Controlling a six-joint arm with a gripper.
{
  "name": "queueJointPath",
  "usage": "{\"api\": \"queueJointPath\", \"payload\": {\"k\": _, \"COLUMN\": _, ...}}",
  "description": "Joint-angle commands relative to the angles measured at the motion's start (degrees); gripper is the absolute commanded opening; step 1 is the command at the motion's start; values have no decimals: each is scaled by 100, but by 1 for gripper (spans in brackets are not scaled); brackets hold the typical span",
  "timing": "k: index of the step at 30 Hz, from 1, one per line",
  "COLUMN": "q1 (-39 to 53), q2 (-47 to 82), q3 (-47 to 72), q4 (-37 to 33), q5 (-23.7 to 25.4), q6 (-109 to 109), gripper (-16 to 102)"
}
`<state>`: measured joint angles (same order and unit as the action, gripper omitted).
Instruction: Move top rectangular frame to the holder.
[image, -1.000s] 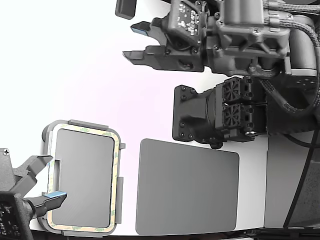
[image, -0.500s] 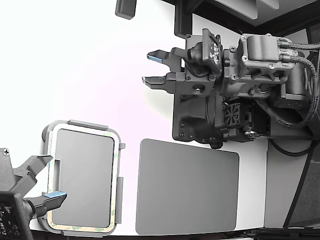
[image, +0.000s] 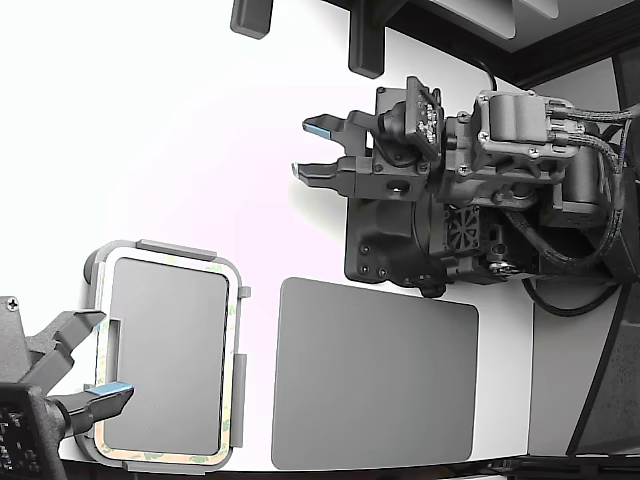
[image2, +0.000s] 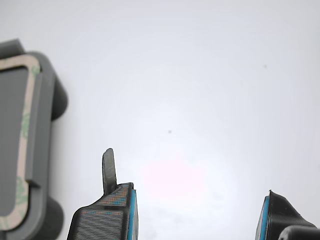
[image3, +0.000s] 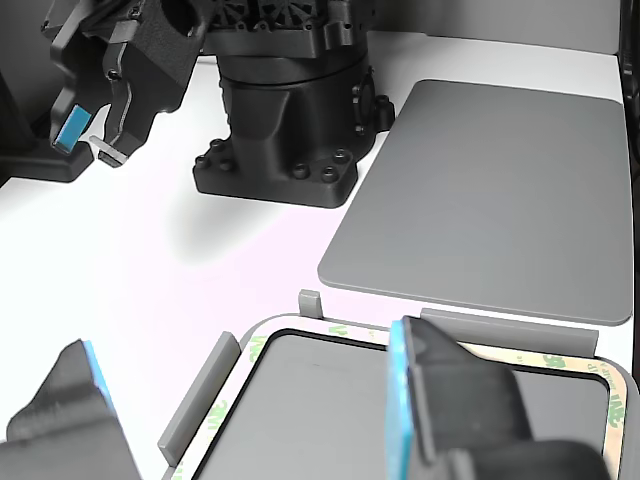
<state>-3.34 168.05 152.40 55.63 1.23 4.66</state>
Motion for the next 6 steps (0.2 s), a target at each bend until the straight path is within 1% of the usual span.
{"api": "queueJointPath", "payload": {"k": 1, "q1": -70, "q2": 123, "q3": -123, "q4": -44, "q5": 9, "q6": 9, "gripper": 100}}
{"api": "queueJointPath", "payload": {"k": 6, "q1": -70, "q2": 123, "q3": -123, "q4": -44, "q5": 9, "q6": 9, "gripper": 100}}
